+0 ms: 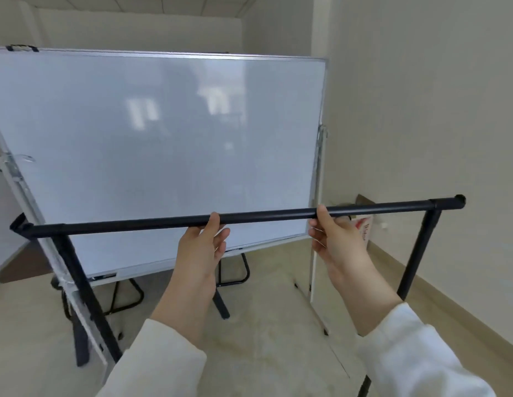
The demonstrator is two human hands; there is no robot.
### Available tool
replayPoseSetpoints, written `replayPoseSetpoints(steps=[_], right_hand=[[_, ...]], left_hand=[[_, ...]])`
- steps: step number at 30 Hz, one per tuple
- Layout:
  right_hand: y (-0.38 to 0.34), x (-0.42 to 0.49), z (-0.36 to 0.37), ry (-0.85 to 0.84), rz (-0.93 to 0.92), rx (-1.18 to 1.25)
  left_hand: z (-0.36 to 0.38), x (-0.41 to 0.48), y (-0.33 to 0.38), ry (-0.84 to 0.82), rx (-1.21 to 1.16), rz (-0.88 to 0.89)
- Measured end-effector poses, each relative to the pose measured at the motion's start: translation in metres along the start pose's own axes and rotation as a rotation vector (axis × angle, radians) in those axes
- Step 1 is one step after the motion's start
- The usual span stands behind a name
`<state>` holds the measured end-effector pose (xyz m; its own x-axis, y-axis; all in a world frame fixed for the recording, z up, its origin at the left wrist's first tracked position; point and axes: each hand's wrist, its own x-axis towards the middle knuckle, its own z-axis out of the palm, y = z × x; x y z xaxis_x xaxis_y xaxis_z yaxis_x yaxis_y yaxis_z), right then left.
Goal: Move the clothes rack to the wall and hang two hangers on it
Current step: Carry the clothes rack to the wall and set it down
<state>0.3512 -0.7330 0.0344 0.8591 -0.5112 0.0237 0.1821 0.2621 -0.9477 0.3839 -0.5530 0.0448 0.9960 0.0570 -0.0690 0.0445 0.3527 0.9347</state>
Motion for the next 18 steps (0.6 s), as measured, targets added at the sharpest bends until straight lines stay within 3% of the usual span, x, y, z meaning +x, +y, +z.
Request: replayPoseSetpoints(steps=[18], right_hand=[[-0.086,0.102,-0.219,0.535,-0.187,-0.069]], left_hand=[[0.287,0.043,-0.102,-0.5,-0.059,-0.221]])
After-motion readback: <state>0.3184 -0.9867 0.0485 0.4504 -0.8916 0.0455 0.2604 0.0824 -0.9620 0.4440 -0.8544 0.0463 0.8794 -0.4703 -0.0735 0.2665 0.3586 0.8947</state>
